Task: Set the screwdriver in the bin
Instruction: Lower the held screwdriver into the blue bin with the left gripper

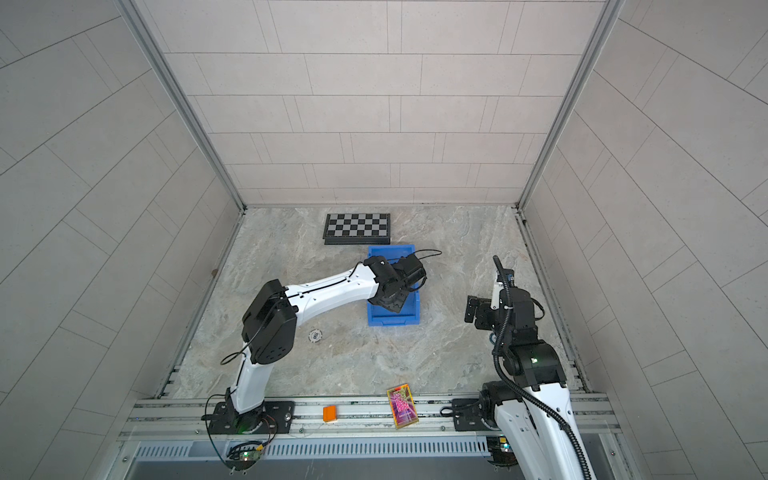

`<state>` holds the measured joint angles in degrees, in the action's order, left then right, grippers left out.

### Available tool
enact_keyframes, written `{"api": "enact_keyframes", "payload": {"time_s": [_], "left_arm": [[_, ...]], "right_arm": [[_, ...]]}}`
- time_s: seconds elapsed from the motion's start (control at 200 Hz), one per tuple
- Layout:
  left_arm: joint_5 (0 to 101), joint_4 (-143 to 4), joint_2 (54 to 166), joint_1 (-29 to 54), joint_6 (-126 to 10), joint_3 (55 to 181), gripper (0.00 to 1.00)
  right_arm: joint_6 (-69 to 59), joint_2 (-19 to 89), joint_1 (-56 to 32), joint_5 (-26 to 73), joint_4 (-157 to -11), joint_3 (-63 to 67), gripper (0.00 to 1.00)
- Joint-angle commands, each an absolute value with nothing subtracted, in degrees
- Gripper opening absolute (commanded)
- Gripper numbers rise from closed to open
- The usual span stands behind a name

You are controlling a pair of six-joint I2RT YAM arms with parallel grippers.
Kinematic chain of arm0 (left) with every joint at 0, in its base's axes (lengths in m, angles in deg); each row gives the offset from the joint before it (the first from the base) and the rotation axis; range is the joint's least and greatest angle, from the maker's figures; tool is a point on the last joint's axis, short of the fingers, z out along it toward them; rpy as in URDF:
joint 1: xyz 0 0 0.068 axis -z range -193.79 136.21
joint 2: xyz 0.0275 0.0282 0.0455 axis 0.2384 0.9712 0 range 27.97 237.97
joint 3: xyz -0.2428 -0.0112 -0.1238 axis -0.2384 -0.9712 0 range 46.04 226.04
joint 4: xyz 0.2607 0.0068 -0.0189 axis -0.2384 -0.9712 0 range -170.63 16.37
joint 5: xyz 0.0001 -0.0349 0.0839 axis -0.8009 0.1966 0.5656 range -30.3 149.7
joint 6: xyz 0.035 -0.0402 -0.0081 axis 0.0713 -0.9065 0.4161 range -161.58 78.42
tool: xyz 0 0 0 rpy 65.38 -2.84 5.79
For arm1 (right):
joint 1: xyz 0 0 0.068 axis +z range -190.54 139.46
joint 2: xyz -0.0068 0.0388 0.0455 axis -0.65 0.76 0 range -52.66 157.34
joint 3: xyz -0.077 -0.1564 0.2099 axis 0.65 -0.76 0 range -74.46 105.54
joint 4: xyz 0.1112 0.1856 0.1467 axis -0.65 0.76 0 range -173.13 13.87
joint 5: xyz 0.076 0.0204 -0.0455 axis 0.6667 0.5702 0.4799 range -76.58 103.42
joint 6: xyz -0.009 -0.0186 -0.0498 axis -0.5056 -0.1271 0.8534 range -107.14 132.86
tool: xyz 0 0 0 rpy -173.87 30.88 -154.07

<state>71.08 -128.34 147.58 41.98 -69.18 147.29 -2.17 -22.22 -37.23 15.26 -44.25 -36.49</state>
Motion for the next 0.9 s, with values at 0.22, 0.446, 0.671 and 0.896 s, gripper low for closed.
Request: {"api": "enact_keyframes", "payload": {"time_s": [0.22, 0.446, 0.671, 0.896], "left_arm": [[72.5, -129.3, 151.7, 42.1, -69.3, 151.4, 0.09], [73.7, -129.1, 152.2, 41.8, -69.3, 150.6, 0.11], [73.5, -129.0, 153.1, 41.1, -68.6, 150.2, 0.13], [74.1, -128.4, 153.2, 40.9, -68.4, 148.8, 0.17]], "right_arm": [[-1.8, -23.0, -37.5, 14.2, -43.9, -37.1, 0.99], [-1.8, -23.0, -37.4, 14.1, -43.9, -37.2, 0.99], [-1.7, -22.9, -37.4, 14.2, -44.0, -37.2, 0.99], [-1.8, -23.3, -37.5, 14.2, -44.0, -37.3, 0.99]]}}
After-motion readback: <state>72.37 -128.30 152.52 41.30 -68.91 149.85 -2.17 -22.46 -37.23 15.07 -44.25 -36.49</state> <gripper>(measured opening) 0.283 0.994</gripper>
